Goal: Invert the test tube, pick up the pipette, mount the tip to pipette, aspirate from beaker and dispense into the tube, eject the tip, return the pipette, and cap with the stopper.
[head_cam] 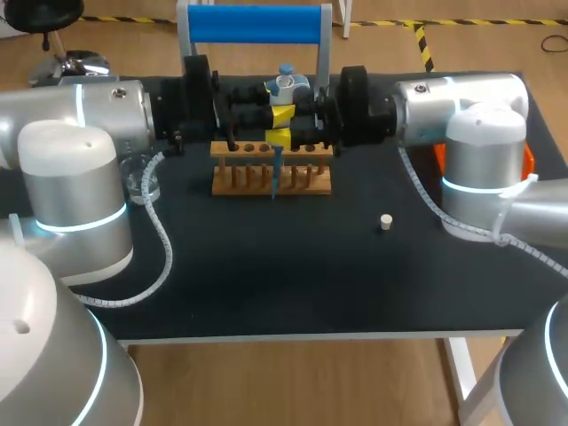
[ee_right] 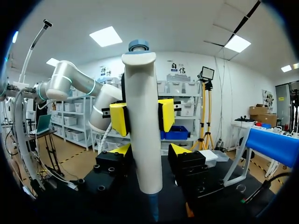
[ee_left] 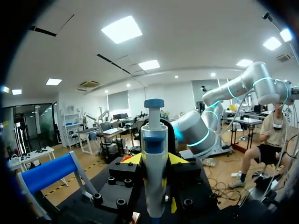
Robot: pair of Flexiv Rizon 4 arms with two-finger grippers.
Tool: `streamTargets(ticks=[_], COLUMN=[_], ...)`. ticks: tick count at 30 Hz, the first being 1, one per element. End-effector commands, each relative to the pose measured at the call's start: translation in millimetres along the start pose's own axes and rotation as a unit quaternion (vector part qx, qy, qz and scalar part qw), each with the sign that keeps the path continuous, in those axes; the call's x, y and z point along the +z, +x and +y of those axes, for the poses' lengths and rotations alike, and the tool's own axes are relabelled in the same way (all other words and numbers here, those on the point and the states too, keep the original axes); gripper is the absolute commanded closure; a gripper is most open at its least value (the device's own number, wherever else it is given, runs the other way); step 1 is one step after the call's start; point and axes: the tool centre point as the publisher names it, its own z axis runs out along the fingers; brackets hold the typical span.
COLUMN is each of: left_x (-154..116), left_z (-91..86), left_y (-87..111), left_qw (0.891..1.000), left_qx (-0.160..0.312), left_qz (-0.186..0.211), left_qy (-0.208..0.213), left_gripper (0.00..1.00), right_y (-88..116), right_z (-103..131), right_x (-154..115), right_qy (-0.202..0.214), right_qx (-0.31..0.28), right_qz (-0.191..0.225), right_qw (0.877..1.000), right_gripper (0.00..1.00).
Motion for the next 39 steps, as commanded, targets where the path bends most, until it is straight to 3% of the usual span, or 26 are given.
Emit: streamTargets(ticks=[1, 3, 4, 5, 12, 13, 14, 15, 24, 39], left_x=[0.3, 0.3, 0.3, 0.3, 0.3, 0.3, 0.3, 0.3, 0.3, 0.3], left_z=[0.2, 0.2, 0.2, 0.2, 0.2, 0.2, 0.2, 0.2, 0.2, 0.2], left_y=[0.6, 0.6, 0.6, 0.6, 0.6, 0.6, 0.6, 0.6, 0.6, 0.6], left_qw=[1.000, 1.000, 1.000, 1.000, 1.000, 1.000, 1.000, 1.000, 1.000, 1.000], left_qx=[0.000, 0.000, 0.000, 0.000, 0.000, 0.000, 0.000, 0.000, 0.000, 0.000], left_qz=[-0.002, -0.002, -0.002, -0.002, -0.002, -0.002, -0.002, -0.002, -0.002, -0.002], left_qy=[0.002, 0.002, 0.002, 0.002, 0.002, 0.002, 0.002, 0.002, 0.002, 0.002], left_gripper=[1.00, 1.00, 1.00, 1.00, 1.00, 0.89, 0.07, 0.00, 0.00, 0.00], right_y=[-0.6, 0.1, 0.3, 0.5, 1.1, 1.0, 0.8, 0.5, -5.4, -18.3], right_z=[0.0, 0.6, 0.9, 1.0, 2.4, 2.5, 2.4, 2.3, 2.1, 12.2], right_x=[0.7, 0.7, 0.6, 0.5, -0.9, -1.5, -2.4, -3.8, -44.6, -195.3], right_qy=[-0.003, -0.004, -0.004, -0.005, -0.006, -0.006, -0.006, -0.006, 0.006, 0.022], right_qx=[-0.001, -0.002, -0.003, -0.003, -0.006, -0.006, -0.006, -0.006, -0.015, -0.019], right_qz=[0.002, 0.003, 0.003, 0.003, 0.005, 0.005, 0.005, 0.005, 0.013, 0.018], right_qw=[1.000, 1.000, 1.000, 1.000, 1.000, 1.000, 1.000, 1.000, 1.000, 0.999], right_gripper=[0.53, 0.66, 0.80, 1.00, 1.00, 1.00, 1.00, 1.00, 1.00, 1.00])
